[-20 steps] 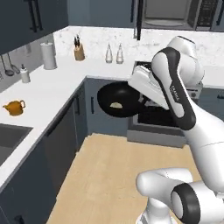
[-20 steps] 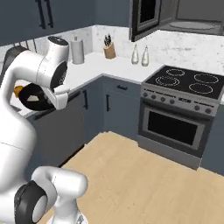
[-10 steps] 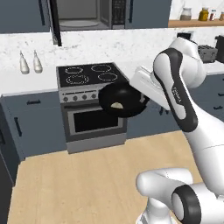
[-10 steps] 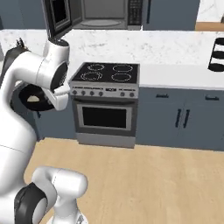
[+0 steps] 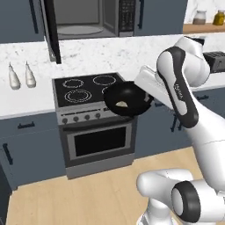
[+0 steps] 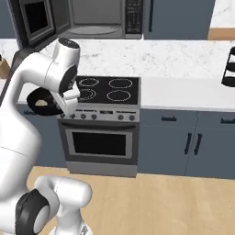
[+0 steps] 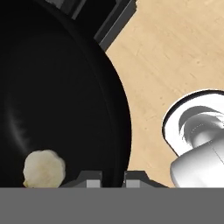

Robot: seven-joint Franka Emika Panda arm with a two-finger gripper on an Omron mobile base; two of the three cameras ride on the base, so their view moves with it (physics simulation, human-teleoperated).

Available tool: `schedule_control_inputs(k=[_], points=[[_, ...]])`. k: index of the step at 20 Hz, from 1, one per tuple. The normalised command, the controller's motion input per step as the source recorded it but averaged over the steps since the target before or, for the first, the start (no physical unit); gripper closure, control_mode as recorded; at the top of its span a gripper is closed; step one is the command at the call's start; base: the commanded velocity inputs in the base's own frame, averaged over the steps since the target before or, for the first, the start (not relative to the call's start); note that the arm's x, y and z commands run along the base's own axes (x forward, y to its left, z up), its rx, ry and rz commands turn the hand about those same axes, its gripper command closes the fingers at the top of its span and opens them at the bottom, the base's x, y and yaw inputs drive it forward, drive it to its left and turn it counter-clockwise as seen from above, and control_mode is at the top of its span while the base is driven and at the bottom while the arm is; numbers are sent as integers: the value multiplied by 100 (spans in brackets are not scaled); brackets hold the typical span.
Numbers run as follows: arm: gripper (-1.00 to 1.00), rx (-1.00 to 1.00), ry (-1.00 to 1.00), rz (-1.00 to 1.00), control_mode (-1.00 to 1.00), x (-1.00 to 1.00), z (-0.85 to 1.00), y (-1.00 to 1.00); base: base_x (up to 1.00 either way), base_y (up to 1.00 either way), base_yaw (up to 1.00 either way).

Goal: Pick the garlic from the sink and place it in the bowl. Then pick the bowl and place it in the microwave. Then close the microwave door and press the start button.

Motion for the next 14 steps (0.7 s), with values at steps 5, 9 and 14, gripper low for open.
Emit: schedule_control_inputs(k=[5, 9, 14], points=[[100, 0, 0, 0, 100, 0, 0, 0, 100, 9, 0], [100, 0, 0, 0, 100, 0, 0, 0, 100, 20, 0], [100, 0, 0, 0, 100, 0, 0, 0, 96, 37, 2]])
